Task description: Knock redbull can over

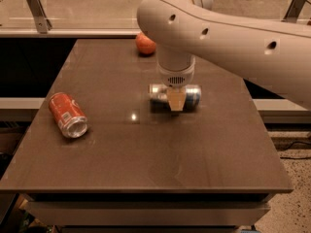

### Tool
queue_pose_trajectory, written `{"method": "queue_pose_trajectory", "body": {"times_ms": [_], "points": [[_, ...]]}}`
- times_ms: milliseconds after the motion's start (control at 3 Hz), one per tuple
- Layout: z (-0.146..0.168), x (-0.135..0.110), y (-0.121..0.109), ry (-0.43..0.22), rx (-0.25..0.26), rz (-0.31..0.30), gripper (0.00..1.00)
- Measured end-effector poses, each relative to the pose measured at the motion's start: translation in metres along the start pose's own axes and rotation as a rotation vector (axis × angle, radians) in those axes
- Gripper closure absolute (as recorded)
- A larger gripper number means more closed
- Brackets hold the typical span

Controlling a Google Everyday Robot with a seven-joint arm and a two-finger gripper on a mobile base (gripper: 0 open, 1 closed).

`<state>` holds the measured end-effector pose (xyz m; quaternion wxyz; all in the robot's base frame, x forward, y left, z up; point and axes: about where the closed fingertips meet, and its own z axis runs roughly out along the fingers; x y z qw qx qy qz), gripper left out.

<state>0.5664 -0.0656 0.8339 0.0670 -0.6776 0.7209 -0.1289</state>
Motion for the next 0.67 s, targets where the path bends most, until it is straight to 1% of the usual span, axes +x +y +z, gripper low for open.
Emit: {"method": "queue_pose_trajectory", "body": {"times_ms": [333,667], "points": [[0.0006,0.0003,0.0005,0.001,0.000,0.000,0.00],[0.0006,0.0003,0.0005,0.001,0.000,0.000,0.00]]}}
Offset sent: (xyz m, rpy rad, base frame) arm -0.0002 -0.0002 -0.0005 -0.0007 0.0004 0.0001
